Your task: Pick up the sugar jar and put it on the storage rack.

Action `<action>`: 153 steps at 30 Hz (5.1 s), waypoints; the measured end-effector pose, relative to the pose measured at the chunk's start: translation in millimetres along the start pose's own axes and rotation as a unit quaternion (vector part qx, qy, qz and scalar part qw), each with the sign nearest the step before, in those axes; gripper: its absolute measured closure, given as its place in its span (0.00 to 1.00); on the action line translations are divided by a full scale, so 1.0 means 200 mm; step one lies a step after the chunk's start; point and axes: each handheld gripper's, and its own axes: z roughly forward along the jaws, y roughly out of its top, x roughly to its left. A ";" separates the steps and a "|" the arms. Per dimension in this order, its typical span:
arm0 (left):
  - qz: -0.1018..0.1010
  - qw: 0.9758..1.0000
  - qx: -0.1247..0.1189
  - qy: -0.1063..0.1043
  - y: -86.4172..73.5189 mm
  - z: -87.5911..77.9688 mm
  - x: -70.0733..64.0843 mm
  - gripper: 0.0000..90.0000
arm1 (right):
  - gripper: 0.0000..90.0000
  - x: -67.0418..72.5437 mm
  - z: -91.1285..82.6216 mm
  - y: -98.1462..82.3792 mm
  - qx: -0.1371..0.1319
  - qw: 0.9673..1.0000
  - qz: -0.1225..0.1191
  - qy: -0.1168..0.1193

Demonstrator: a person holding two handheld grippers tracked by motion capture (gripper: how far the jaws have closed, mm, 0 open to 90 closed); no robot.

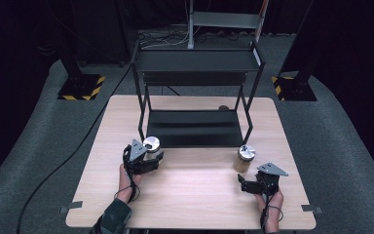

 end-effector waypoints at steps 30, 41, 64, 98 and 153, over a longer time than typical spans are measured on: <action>0.005 1.000 0.001 -0.008 0.06 0.06 0.00 0.34 | 0.00 0.00 0.00 0.00 -0.001 1.000 0.000 0.003; 0.008 1.000 0.001 -0.013 0.09 0.10 0.00 0.34 | 0.00 0.00 0.00 0.00 0.002 1.000 -0.001 0.002; 0.005 1.000 0.006 -0.016 0.12 0.19 0.01 0.34 | 0.00 -0.01 0.00 -0.01 -0.003 1.000 0.003 0.002; -0.015 1.000 0.001 -0.011 0.18 0.32 0.01 0.34 | 0.00 -0.01 0.00 0.00 -0.002 1.000 0.001 0.004; -0.023 1.000 -0.006 -0.011 0.25 0.47 0.01 0.34 | 0.00 -0.01 0.00 0.00 -0.001 1.000 0.004 0.004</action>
